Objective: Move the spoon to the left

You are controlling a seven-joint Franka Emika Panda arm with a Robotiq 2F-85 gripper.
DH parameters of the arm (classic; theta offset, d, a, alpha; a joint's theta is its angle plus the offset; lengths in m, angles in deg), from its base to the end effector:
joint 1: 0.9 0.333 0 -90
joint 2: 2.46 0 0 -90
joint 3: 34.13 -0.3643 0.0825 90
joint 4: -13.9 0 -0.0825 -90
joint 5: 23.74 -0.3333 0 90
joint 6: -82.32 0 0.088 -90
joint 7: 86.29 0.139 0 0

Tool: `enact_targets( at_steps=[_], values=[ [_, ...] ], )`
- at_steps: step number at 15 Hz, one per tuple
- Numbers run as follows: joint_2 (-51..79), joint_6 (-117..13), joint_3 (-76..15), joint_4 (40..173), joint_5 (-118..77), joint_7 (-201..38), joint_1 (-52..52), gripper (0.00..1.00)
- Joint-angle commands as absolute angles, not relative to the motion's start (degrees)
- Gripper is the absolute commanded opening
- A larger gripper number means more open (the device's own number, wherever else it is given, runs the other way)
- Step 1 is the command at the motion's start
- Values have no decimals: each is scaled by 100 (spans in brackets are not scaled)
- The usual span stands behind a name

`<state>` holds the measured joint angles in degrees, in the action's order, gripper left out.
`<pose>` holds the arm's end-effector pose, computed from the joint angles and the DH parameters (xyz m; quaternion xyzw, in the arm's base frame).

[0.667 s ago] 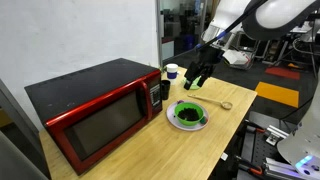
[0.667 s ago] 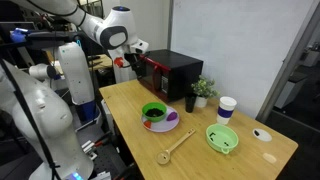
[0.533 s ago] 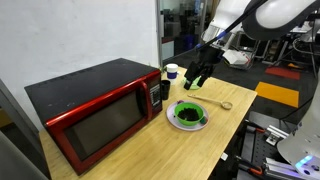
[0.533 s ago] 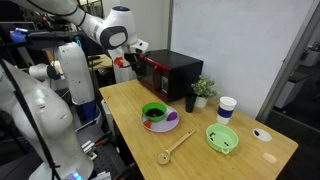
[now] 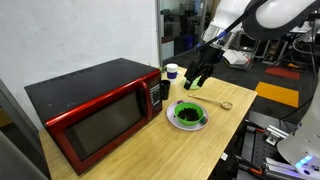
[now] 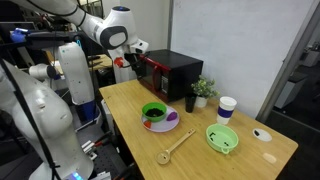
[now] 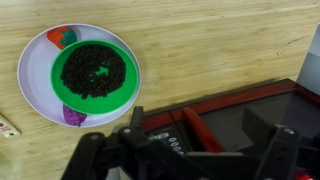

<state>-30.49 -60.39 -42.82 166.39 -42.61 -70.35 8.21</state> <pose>0.3322 0.1150 0.4666 -0.9787 0.1005 -0.1280 0.1249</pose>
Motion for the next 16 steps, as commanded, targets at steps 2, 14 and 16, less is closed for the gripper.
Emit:
enact_targets(
  at_steps=[2,14,16],
  values=[
    [-2937,-6403,-4024,16764,-4265,-7293,699,100],
    [-1466,-6452,-1486,16472,-4590,-11206,464,100],
    [-1108,-6444,-1335,16345,-4612,-11661,367,100]
  ],
)
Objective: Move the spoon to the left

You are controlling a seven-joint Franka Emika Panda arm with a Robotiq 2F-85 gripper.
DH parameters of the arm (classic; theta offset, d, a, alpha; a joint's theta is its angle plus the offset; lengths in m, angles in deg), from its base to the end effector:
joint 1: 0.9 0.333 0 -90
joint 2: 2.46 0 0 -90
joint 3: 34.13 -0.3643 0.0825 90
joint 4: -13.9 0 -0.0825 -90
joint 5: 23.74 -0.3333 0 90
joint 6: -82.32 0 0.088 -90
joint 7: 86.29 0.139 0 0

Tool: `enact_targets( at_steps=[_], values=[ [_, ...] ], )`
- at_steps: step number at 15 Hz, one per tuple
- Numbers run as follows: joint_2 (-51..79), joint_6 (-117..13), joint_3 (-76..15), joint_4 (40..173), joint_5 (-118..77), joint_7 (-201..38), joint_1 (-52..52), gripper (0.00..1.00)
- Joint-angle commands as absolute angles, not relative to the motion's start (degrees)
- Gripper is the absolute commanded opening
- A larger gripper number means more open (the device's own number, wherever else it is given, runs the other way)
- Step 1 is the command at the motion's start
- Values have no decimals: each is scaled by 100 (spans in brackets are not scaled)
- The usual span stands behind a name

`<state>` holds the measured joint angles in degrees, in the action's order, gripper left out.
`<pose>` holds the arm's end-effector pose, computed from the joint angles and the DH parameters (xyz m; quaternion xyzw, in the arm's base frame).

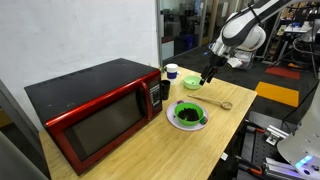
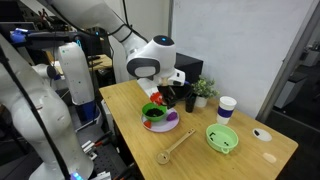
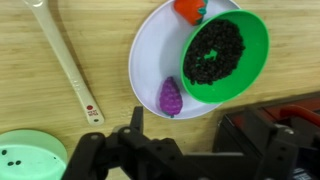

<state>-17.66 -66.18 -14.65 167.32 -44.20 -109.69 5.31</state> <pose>0.3694 -0.0884 0.3857 -0.9847 0.0546 -0.1167 0.1174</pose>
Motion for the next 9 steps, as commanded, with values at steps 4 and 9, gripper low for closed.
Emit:
enact_targets(
  at_steps=[4,9],
  values=[
    [-212,-6696,-1469,16135,-4459,-12062,-49,100],
    [774,-7137,-1901,15783,-4125,-12149,-681,100]
  ],
)
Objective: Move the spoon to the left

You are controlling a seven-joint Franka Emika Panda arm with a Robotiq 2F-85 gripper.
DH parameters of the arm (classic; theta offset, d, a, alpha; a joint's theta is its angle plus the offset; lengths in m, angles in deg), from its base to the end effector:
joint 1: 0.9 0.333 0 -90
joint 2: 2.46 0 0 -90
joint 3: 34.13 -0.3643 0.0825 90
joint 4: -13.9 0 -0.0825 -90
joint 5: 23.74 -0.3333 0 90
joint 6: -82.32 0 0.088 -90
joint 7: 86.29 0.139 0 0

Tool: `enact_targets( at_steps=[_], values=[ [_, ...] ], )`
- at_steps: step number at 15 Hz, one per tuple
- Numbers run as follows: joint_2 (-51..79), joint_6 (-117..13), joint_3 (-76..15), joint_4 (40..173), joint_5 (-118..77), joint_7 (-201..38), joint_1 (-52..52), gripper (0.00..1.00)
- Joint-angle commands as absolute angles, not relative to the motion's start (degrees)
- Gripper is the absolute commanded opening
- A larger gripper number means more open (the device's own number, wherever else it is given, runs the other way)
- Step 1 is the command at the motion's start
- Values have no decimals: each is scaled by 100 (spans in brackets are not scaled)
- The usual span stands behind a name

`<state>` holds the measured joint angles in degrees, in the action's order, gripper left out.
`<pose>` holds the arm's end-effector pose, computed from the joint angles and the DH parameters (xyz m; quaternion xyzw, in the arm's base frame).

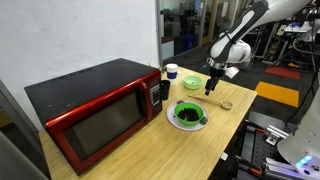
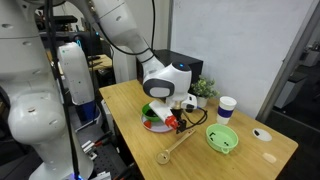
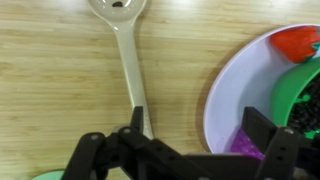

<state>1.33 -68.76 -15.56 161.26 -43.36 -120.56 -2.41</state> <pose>0.3997 -0.1500 0.3011 -0.9971 0.0257 -0.0353 0.0630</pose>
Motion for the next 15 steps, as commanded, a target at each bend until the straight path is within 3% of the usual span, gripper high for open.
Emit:
enact_targets(
  at_steps=[1,15],
  values=[
    [946,-7241,-1982,15711,-3960,-12076,-800,100],
    [1546,-7810,-2785,15556,-3022,-11752,-1658,100]
  ],
)
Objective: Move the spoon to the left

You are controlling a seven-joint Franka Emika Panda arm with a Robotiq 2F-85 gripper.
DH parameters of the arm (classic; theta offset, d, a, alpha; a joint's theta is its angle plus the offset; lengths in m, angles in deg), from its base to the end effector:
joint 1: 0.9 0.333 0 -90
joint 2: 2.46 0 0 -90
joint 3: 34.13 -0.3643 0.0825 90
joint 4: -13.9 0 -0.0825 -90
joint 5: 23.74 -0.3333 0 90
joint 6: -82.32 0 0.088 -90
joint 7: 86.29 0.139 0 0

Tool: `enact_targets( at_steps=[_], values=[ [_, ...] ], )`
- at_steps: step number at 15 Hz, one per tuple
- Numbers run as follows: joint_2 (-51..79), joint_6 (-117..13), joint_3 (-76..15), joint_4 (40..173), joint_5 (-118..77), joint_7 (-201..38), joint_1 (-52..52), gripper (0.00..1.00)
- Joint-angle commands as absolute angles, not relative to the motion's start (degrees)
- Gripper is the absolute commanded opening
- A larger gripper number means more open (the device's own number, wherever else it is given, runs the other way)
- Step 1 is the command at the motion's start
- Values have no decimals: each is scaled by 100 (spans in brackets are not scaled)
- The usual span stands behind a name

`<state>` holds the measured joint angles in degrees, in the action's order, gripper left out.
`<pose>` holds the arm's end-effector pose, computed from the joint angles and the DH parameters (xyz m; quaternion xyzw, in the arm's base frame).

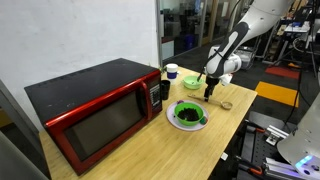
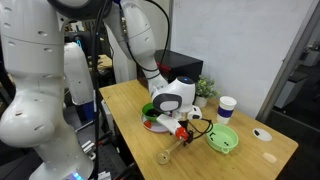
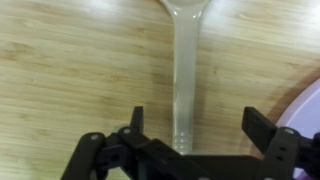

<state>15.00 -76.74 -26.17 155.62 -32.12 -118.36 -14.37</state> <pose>0.4366 -0.1776 0.2358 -0.9996 -0.0277 -0.0040 0.0041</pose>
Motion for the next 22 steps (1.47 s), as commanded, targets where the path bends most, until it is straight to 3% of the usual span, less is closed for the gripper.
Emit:
enact_targets(
  at_steps=[1,22],
  values=[
    [1538,-7799,-2796,15560,-3006,-11764,-1683,100],
    [1552,-8043,-3005,15938,-3061,-11889,-1981,100]
  ],
)
